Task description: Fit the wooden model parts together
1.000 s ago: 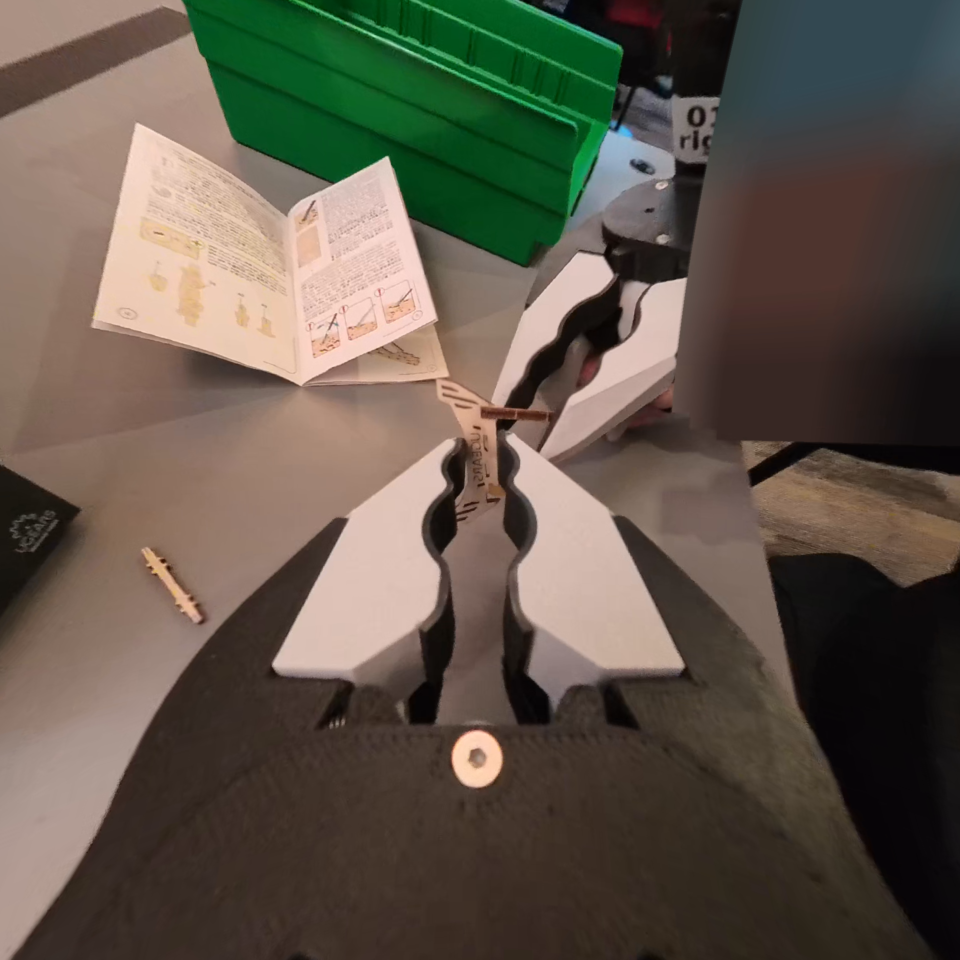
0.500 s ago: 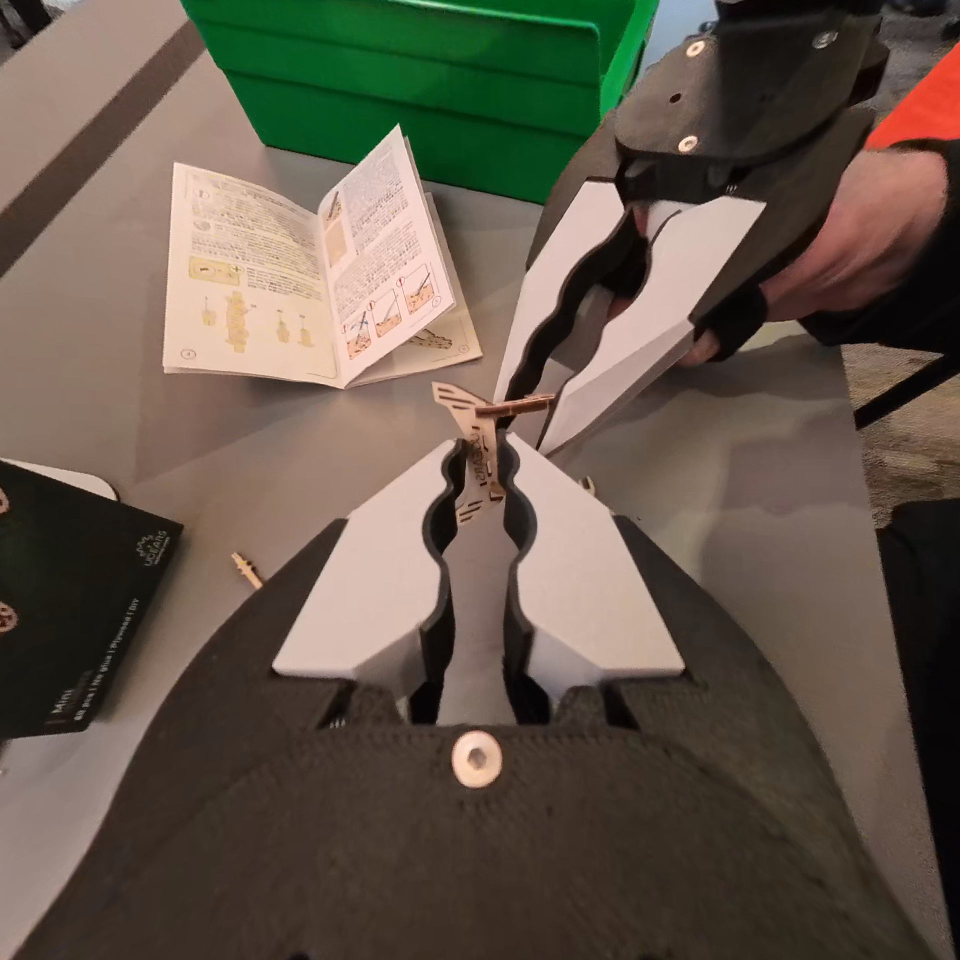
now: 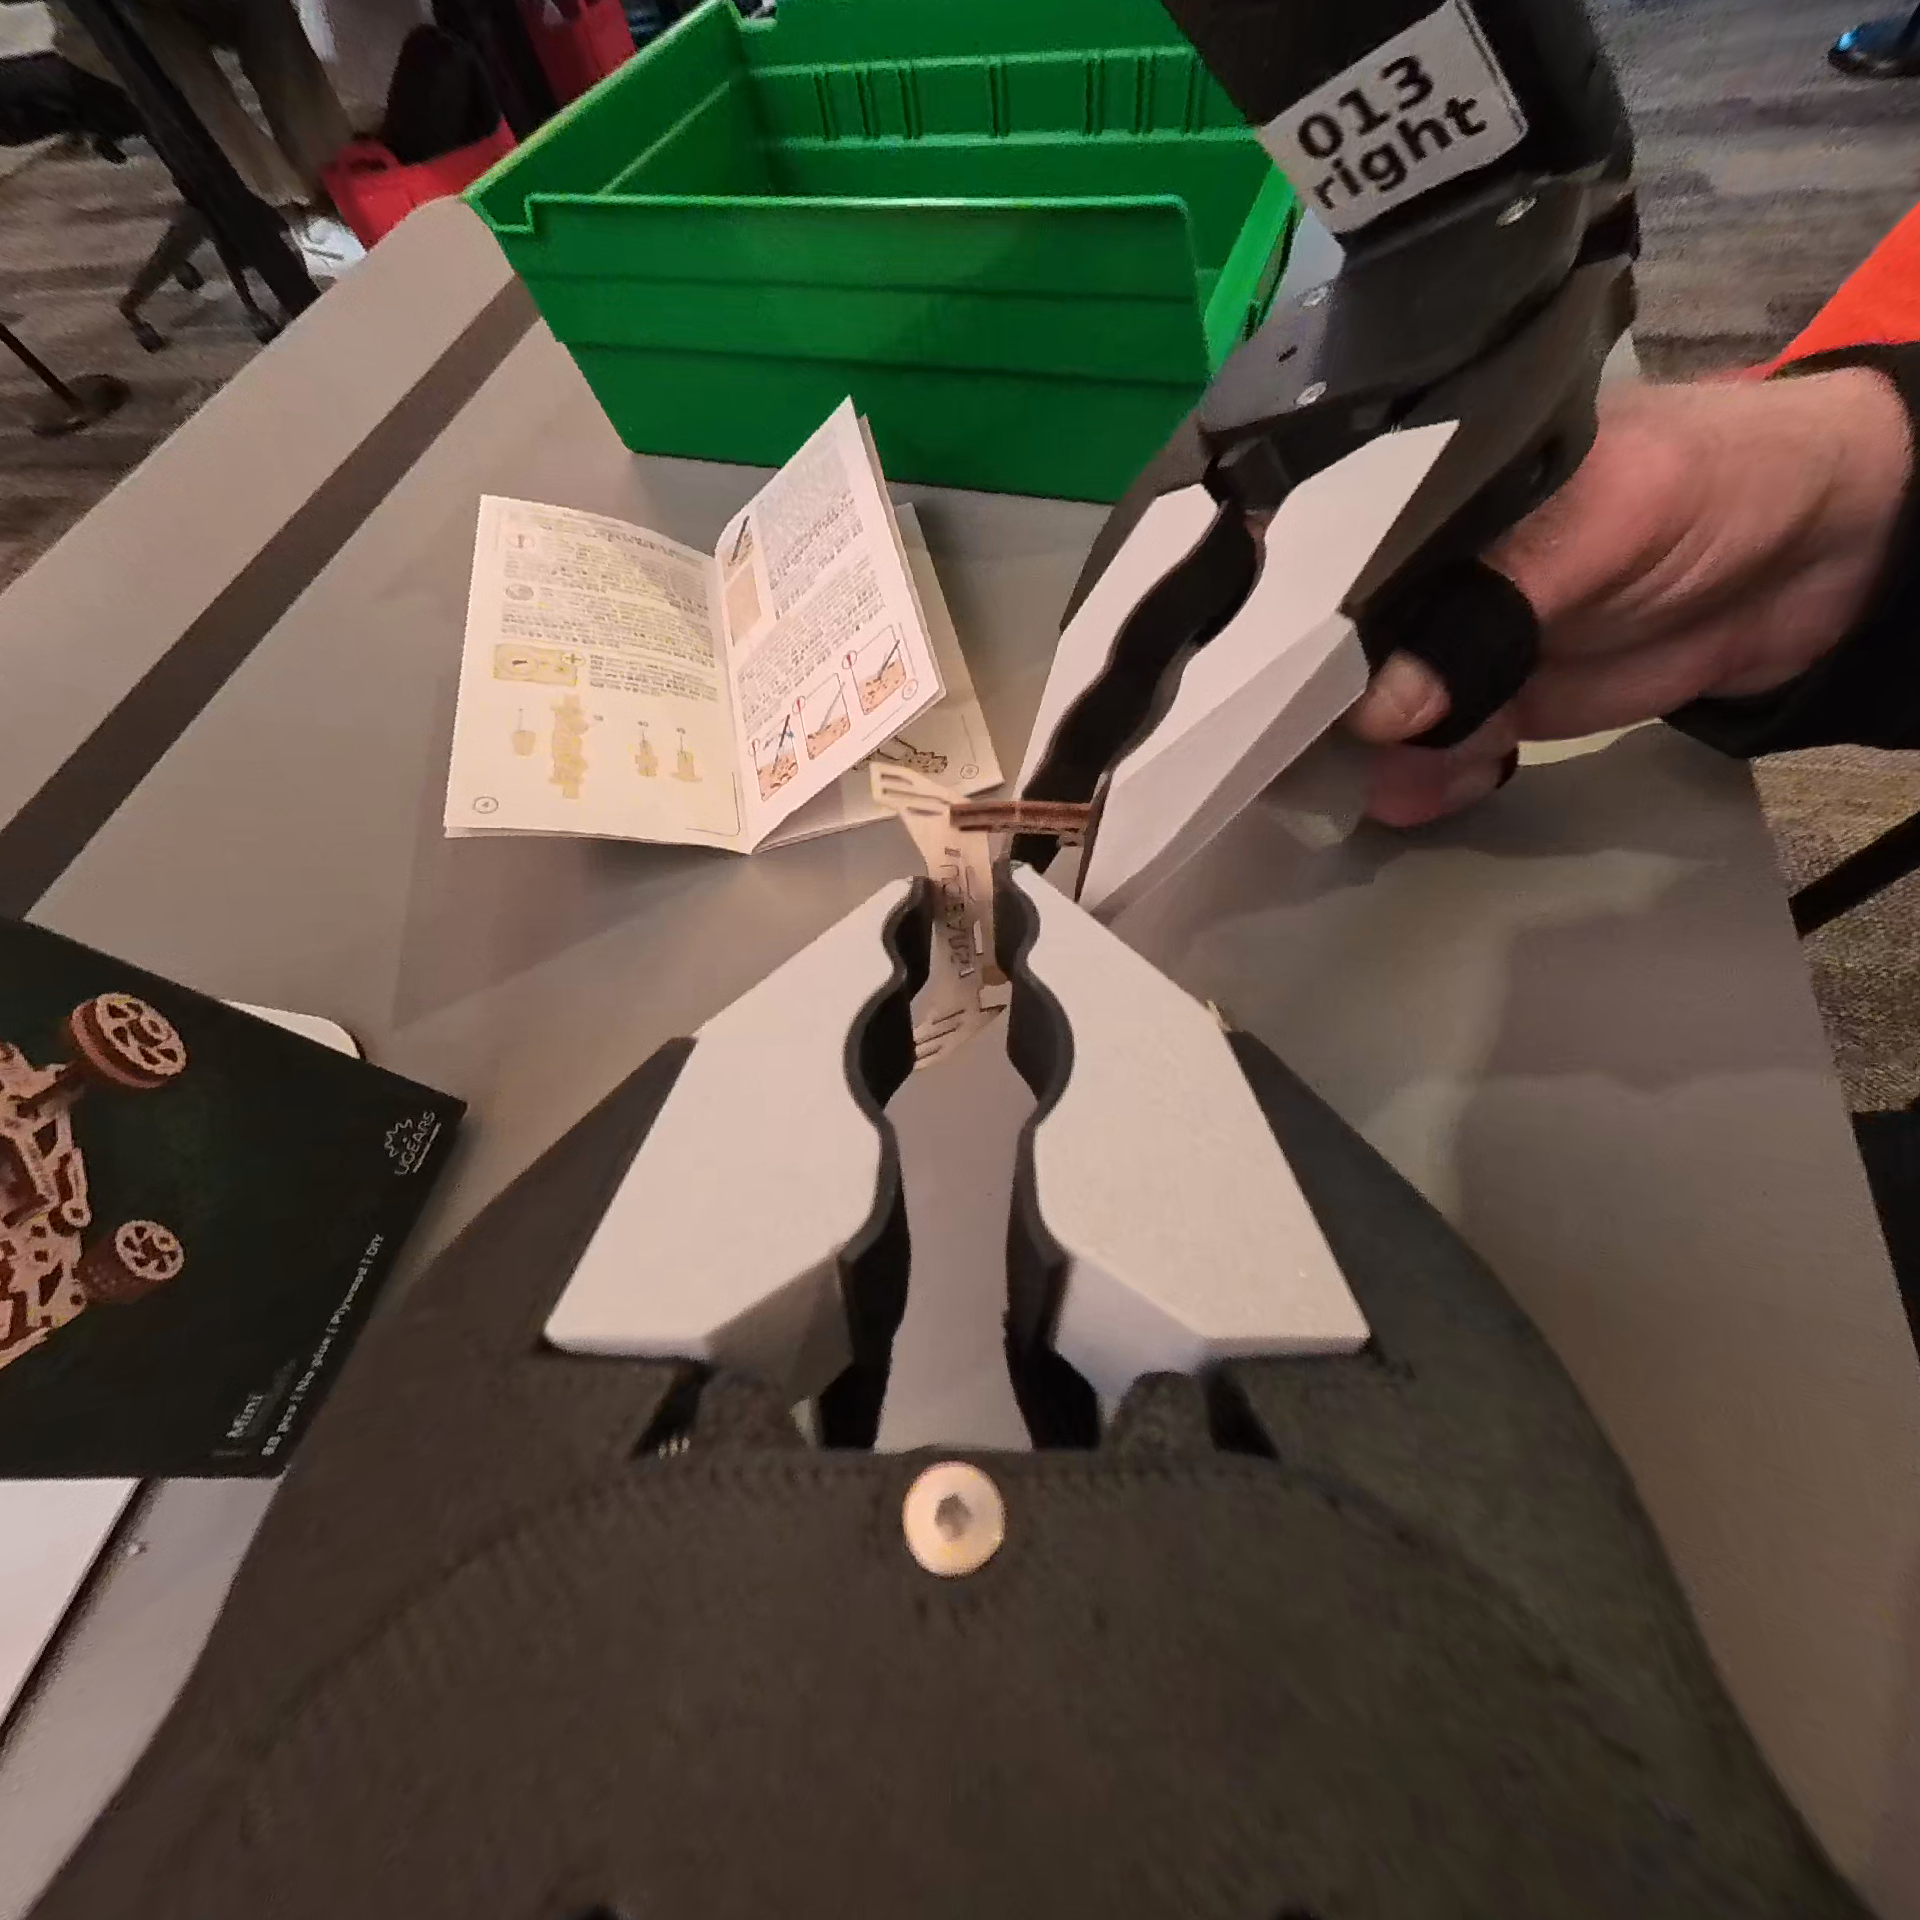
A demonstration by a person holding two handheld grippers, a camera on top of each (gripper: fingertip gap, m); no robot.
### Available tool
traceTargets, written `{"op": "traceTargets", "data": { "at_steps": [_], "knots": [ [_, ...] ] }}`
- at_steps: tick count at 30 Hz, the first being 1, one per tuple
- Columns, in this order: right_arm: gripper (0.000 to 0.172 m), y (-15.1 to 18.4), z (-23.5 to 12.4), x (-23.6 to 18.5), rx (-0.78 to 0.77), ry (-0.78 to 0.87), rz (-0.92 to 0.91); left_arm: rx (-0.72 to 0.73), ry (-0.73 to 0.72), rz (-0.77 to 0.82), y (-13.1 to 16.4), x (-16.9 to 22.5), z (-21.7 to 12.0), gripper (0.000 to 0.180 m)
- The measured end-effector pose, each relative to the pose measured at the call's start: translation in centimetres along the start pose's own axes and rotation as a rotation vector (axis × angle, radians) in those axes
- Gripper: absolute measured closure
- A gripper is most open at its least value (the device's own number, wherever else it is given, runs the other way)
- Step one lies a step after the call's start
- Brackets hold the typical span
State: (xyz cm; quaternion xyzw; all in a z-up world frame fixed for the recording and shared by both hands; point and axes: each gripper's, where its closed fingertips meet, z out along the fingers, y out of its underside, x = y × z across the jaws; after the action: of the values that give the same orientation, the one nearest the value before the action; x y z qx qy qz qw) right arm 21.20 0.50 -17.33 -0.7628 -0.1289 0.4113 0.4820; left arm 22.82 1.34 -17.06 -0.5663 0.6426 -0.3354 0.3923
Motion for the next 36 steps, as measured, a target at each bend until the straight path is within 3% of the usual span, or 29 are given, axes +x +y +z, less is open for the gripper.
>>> {"op": "traceTargets", "data": {
  "at_steps": [8,16,21,29,36],
  "knots": [
    [0.154,-0.1,0.1,-0.2,-0.022,0.017,-0.073,0.089,0.045,-0.078,-0.5,0.1,-0.4,0.171],
    [0.154,0.5,-0.2,-0.4,-0.125,0.016,-0.082,0.046,0.011,0.068,-0.4,0.4,-0.4,0.171],
    [0.155,0.9,-0.3,-0.3,-0.176,0.02,-0.123,0.076,0.025,0.052,-0.6,0.7,-0.4,0.17],
    [0.154,0.0,-0.5,-0.9,-0.092,-0.064,0.02,0.154,0.003,0.023,-1.2,0.6,-0.8,0.171],
    [0.157,0.0,-0.6,-0.6,-0.073,-0.029,0.004,0.177,-0.013,0.06,-1.6,0.6,-0.9,0.171]
  ]
}}
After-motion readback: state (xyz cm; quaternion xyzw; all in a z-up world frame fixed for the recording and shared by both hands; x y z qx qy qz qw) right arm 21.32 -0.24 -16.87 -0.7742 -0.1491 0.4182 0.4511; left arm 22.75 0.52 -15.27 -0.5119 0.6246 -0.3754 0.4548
